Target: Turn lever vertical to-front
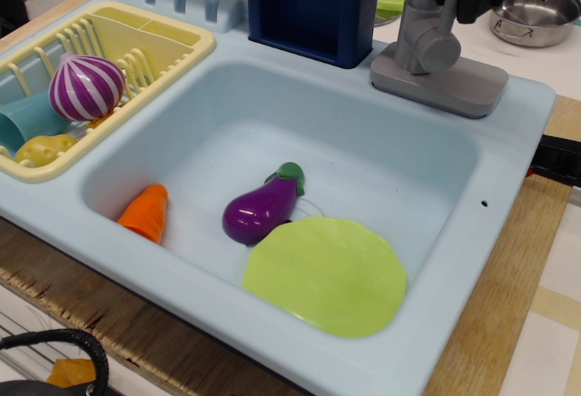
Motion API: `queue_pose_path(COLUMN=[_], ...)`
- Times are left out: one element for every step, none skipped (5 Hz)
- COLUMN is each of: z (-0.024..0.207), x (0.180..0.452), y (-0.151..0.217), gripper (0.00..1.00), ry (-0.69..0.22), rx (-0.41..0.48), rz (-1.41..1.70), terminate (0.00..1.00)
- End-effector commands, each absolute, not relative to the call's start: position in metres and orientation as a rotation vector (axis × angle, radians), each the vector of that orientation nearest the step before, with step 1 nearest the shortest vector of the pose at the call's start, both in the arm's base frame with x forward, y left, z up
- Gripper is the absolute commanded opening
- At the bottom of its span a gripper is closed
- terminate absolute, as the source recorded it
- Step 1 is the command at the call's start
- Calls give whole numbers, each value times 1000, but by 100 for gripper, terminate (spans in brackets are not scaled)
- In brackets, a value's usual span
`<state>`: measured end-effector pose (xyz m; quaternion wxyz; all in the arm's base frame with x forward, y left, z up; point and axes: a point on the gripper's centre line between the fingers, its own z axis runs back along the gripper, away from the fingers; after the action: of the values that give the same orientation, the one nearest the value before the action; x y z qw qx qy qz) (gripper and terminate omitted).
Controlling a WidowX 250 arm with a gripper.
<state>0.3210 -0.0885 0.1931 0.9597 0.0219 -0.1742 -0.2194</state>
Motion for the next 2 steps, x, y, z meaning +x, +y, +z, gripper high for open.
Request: queue_pose_path(z=[204, 200], x=[312, 302], y=[-91, -77], gripper=[0, 0], ry=[-366, -346], rx=[41, 58], rz=[-437, -412], terminate=[0, 0])
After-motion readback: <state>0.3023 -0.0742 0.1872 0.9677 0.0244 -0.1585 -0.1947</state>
